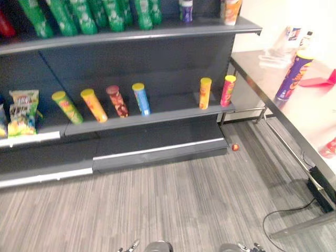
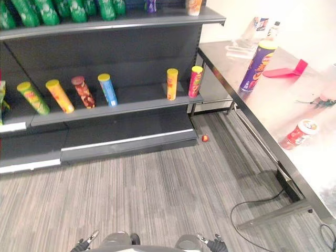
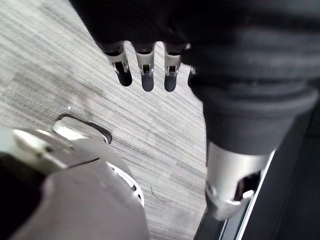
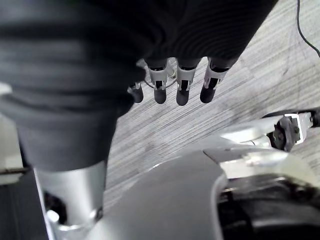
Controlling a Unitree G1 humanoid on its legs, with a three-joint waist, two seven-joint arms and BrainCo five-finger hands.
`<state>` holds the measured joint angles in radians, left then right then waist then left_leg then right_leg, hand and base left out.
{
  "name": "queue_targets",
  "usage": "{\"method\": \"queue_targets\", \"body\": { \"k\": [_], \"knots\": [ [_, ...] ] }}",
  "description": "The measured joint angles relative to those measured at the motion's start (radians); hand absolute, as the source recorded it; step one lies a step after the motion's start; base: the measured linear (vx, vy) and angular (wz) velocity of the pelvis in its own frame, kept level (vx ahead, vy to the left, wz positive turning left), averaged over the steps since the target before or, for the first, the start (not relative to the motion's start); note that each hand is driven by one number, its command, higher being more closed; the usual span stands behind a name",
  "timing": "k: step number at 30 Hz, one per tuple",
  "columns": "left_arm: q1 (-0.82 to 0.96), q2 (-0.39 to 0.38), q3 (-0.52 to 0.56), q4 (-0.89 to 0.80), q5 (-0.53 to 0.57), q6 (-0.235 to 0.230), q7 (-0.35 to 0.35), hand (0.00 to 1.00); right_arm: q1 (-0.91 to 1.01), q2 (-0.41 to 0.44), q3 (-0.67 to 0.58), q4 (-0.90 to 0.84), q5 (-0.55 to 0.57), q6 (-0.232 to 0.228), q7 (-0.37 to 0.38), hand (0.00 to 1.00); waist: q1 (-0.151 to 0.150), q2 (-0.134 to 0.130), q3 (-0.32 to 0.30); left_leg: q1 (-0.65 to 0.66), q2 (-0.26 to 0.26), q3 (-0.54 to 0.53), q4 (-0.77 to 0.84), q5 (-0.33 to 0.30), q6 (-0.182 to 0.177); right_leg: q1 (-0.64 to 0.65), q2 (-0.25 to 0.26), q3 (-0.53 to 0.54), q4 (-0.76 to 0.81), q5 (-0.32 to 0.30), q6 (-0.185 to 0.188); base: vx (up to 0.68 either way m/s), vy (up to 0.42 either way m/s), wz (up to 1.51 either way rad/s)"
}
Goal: Put the gum and the chips on the shelf.
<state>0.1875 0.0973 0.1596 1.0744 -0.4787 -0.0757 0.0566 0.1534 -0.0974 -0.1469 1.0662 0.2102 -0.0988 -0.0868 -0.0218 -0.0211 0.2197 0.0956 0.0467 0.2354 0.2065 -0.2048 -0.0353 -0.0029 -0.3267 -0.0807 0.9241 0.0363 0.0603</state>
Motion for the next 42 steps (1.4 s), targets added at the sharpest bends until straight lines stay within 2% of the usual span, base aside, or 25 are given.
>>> {"method": "queue_targets", "body": {
  "k": [1, 3, 5, 7, 8, 9, 10, 13, 16, 18, 19, 21, 22, 23, 25, 26, 27, 29, 32, 34, 36, 38, 39, 40, 42],
  "knots": [
    [0.007, 0.002, -0.001, 0.000, 0.017, 0.002, -0.001, 0.00, -0.003, -0.001, 0.003, -0.003, 0.042, -0.001, 0.000, 0.00, -0.003, -0.005, -0.005, 0.030, 0.001, 0.026, -0.038, 0.000, 0.008, -0.079, -0.021, -0.050, 0.072, -0.081, -0.039, 0.29, 0.169, -0.56],
    [0.006, 0.006, -0.001, 0.000, 0.017, 0.014, -0.002, 0.00, -0.005, 0.002, 0.008, -0.003, 0.075, -0.010, 0.001, 0.00, -0.005, 0.000, -0.008, 0.066, 0.009, 0.059, -0.085, 0.001, 0.008, -0.149, -0.021, -0.146, 0.085, -0.183, -0.034, 0.21, 0.052, -0.55],
    [0.005, 0.007, -0.001, 0.000, 0.015, 0.032, -0.001, 0.00, -0.003, 0.006, 0.003, -0.004, 0.072, -0.018, 0.001, 0.00, -0.004, 0.006, -0.002, 0.119, 0.050, 0.123, -0.115, 0.010, -0.015, -0.193, 0.012, -0.351, -0.074, -0.265, -0.032, 0.37, -0.026, -0.65],
    [0.007, 0.008, -0.001, 0.000, 0.016, 0.040, 0.003, 0.00, 0.002, 0.009, 0.000, -0.016, 0.057, -0.021, 0.001, 0.00, -0.004, 0.007, 0.001, 0.154, 0.080, 0.175, -0.112, 0.019, -0.030, -0.195, 0.068, -0.465, -0.297, -0.257, -0.036, 0.46, -0.118, -0.78],
    [0.014, 0.014, 0.000, 0.000, 0.016, 0.041, 0.005, 0.00, 0.013, 0.018, 0.001, -0.029, 0.027, -0.026, 0.001, 0.00, -0.003, -0.005, 0.000, 0.183, 0.078, 0.208, -0.111, 0.017, -0.034, -0.181, 0.103, -0.519, -0.494, -0.173, -0.058, 0.41, -0.137, -0.84],
    [0.018, 0.024, 0.000, 0.000, 0.016, 0.040, 0.006, 0.00, 0.022, 0.025, 0.004, -0.032, 0.020, -0.032, 0.002, 0.00, -0.001, -0.027, -0.004, 0.196, 0.061, 0.226, -0.110, 0.012, -0.043, -0.177, 0.106, -0.534, -0.581, -0.081, -0.100, 0.43, -0.128, -0.96],
    [0.004, 0.011, -0.002, 0.015, 0.020, 0.038, 0.014, 0.00, 0.018, 0.012, -0.002, -0.029, 0.004, -0.041, 0.007, 0.00, 0.001, 0.000, 0.000, 0.221, 0.075, 0.251, -0.106, -0.002, -0.066, -0.168, 0.138, -0.559, -0.582, -0.091, -0.187, 0.36, -0.105, -0.87],
    [0.000, -0.016, -0.017, 0.021, 0.024, 0.009, 0.013, 0.00, 0.011, -0.007, -0.006, -0.025, -0.015, -0.046, 0.006, 0.00, -0.007, 0.038, 0.012, 0.225, 0.085, 0.253, -0.143, -0.001, -0.066, -0.168, 0.177, -0.567, -0.589, -0.099, -0.201, 0.18, -0.075, -0.52],
    [-0.003, -0.017, -0.017, 0.023, 0.030, -0.010, 0.008, 0.00, -0.003, -0.007, -0.004, 0.011, -0.021, -0.046, 0.007, 0.00, -0.004, 0.034, 0.014, 0.246, 0.083, 0.287, -0.168, -0.005, -0.078, -0.146, 0.187, -0.571, -0.586, -0.157, -0.158, -0.02, -0.006, -0.02],
    [-0.013, -0.016, -0.016, 0.023, 0.033, -0.008, 0.009, 0.00, -0.010, -0.009, -0.002, 0.007, -0.054, -0.052, 0.007, 0.00, -0.005, 0.036, 0.013, 0.244, 0.108, 0.318, -0.144, -0.098, -0.074, -0.156, 0.194, -0.588, -0.552, -0.198, -0.142, -0.12, 0.024, -0.12],
    [-0.017, -0.012, -0.004, 0.022, 0.045, -0.008, 0.013, 0.00, -0.020, -0.007, -0.002, 0.007, -0.054, -0.051, 0.006, 0.00, -0.001, 0.035, 0.011, 0.233, 0.125, 0.341, -0.112, -0.146, -0.086, -0.180, 0.174, -0.595, -0.487, -0.229, -0.166, -0.04, 0.009, -0.33],
    [-0.014, -0.014, 0.006, 0.035, 0.063, -0.006, 0.015, 0.00, -0.022, -0.017, 0.009, -0.003, -0.053, -0.044, 0.007, 0.00, -0.007, 0.039, -0.005, 0.239, 0.124, 0.377, -0.078, -0.190, -0.028, -0.189, 0.153, -0.599, -0.432, -0.265, -0.175, 0.08, 0.015, -0.50],
    [-0.014, -0.021, 0.008, 0.055, 0.069, -0.003, 0.011, 0.00, -0.024, -0.034, 0.034, -0.002, -0.053, -0.040, 0.010, 0.00, -0.004, 0.050, -0.025, 0.225, 0.130, 0.382, 0.031, -0.183, 0.018, -0.183, 0.173, -0.576, -0.460, -0.276, -0.151, 0.15, 0.054, -0.63],
    [-0.024, -0.014, 0.013, 0.062, 0.067, -0.002, 0.006, 0.00, -0.031, -0.043, 0.046, 0.006, -0.055, -0.036, 0.012, 0.00, -0.003, 0.048, -0.026, 0.177, 0.157, 0.389, 0.153, -0.153, 0.022, -0.181, 0.187, -0.556, -0.475, -0.274, -0.149, 0.23, -0.002, -1.06],
    [-0.025, -0.033, 0.016, 0.057, 0.059, -0.004, 0.012, 0.00, -0.043, -0.064, 0.085, -0.003, -0.055, -0.033, 0.024, 0.00, -0.001, 0.061, -0.028, 0.026, 0.245, 0.307, 0.540, 0.039, 0.033, -0.110, 0.230, -0.488, -0.616, -0.238, -0.146, 0.26, -0.010, -1.25],
    [-0.025, -0.033, 0.018, 0.058, 0.059, -0.006, 0.016, 0.00, -0.046, -0.067, 0.087, -0.003, -0.055, -0.032, 0.025, 0.00, -0.001, 0.070, -0.028, -0.006, 0.254, 0.278, 0.612, 0.040, 0.021, -0.091, 0.246, -0.456, -0.646, -0.222, -0.147, 0.25, 0.103, -1.19],
    [-0.023, -0.038, 0.025, 0.058, 0.062, -0.004, 0.016, 0.00, -0.051, -0.072, 0.085, 0.001, -0.052, -0.018, 0.022, 0.00, 0.001, 0.082, -0.025, -0.054, 0.255, 0.240, 0.692, -0.020, -0.004, -0.058, 0.265, -0.392, -0.679, -0.201, -0.143, 0.23, 0.115, -1.27],
    [-0.020, -0.048, 0.032, 0.030, 0.061, -0.007, 0.016, 0.00, -0.049, -0.074, 0.085, 0.012, -0.052, 0.007, 0.017, 0.00, 0.008, 0.079, -0.025, -0.102, 0.232, 0.211, 0.635, -0.061, 0.005, -0.005, 0.274, -0.286, -0.714, -0.190, -0.136, 0.25, 0.138, -1.46],
    [-0.017, -0.049, 0.032, 0.005, 0.058, -0.008, 0.015, 0.00, -0.053, -0.069, 0.076, 0.011, -0.054, 0.002, 0.019, 0.00, 0.028, 0.071, -0.025, -0.151, 0.173, 0.107, 0.362, -0.056, -0.008, 0.007, 0.275, -0.119, -0.734, -0.183, -0.107, 0.21, 0.205, -1.80],
    [-0.013, -0.049, 0.031, 0.001, 0.049, 0.000, 0.016, 0.00, -0.045, -0.065, 0.075, 0.011, -0.056, 0.002, 0.030, 0.00, 0.023, 0.066, -0.024, -0.162, 0.132, -0.055, 0.076, -0.012, -0.045, 0.008, 0.271, 0.015, -0.757, -0.175, -0.072, 0.21, 0.290, -1.83],
    [-0.004, -0.051, 0.031, 0.001, 0.050, 0.000, 0.016, 0.00, -0.017, -0.064, 0.076, 0.014, -0.056, 0.005, 0.033, 0.00, 0.019, 0.066, -0.024, -0.158, 0.134, -0.118, -0.060, 0.033, -0.068, 0.016, 0.258, 0.068, -0.773, -0.170, -0.037, 0.22, 0.343, -1.37],
    [0.006, -0.056, 0.024, 0.004, 0.050, -0.001, 0.017, 0.00, 0.014, -0.065, 0.066, 0.018, -0.054, 0.007, 0.029, 0.00, 0.008, 0.093, -0.038, -0.147, 0.151, -0.136, -0.117, 0.144, -0.116, 0.037, 0.260, 0.099, -0.794, -0.171, 0.015, 0.27, 0.384, -0.89],
    [0.006, -0.035, 0.021, 0.017, 0.059, -0.002, 0.016, 0.00, 0.021, -0.050, 0.053, 0.029, -0.054, 0.008, 0.023, 0.00, -0.003, 0.067, -0.043, -0.125, 0.127, -0.106, -0.109, 0.174, -0.105, 0.069, 0.229, 0.091, -0.830, -0.156, 0.040, 0.30, 0.394, -0.64],
    [0.005, -0.007, 0.001, 0.022, 0.068, -0.006, 0.013, 0.00, 0.030, -0.027, 0.046, 0.033, -0.055, 0.007, 0.014, 0.00, -0.003, 0.035, -0.053, -0.102, 0.097, -0.077, -0.121, 0.158, -0.093, 0.084, 0.193, 0.063, -0.847, -0.144, 0.058, 0.35, 0.417, -0.59],
    [0.002, 0.021, -0.022, 0.030, 0.070, -0.009, 0.011, 0.00, 0.033, -0.002, 0.034, 0.048, -0.056, 0.004, -0.001, 0.00, -0.003, 0.000, -0.062, -0.070, 0.056, -0.042, -0.121, 0.146, -0.061, 0.102, 0.150, 0.055, -0.870, -0.129, 0.082, 0.29, 0.320, -0.47]
  ]
}}
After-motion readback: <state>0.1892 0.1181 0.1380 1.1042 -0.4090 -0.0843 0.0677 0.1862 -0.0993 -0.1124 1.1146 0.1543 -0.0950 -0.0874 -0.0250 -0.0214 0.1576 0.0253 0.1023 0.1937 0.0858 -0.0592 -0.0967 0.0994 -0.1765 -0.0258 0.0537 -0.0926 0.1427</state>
